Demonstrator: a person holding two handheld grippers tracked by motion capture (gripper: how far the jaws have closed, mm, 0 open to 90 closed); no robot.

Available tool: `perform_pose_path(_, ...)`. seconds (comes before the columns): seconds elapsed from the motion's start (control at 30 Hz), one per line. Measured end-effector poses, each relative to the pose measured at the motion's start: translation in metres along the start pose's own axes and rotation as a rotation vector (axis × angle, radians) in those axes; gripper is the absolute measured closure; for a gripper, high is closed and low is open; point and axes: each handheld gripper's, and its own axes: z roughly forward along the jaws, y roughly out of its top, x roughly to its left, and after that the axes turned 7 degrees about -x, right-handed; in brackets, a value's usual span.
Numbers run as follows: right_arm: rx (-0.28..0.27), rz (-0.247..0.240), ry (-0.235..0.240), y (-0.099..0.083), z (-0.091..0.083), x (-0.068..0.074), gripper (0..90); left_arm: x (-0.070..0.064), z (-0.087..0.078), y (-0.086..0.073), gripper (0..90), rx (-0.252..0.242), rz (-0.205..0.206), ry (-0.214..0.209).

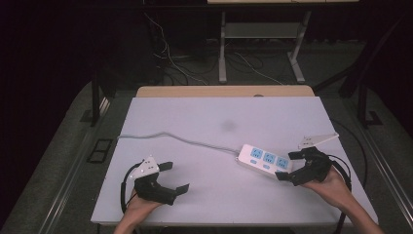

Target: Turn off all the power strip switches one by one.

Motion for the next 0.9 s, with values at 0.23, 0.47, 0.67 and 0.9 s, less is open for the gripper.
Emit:
perform_pose_path(0.23,0.045,-0.026,-0.006,0.006,0.002,-0.003,0.4,0.0,0.0,0.0,0.0,0.001,0.0,0.002)
perform_pose_path(0.47,0.089,-0.059,-0.014,0.011,0.005,-0.006,0.4,0.001,-0.001,0.0,0.0,-0.001,-0.002,0.007)
perform_pose_path(0.67,0.108,-0.109,-0.008,0.02,0.006,-0.01,1.9,0.0,-0.001,0.0,0.0,-0.002,0.003,0.008)
perform_pose_path(0.9,0.15,-0.101,0.041,0.024,0.006,-0.017,20.0,0.001,-0.002,0.0,0.0,-0.003,0.002,0.01)
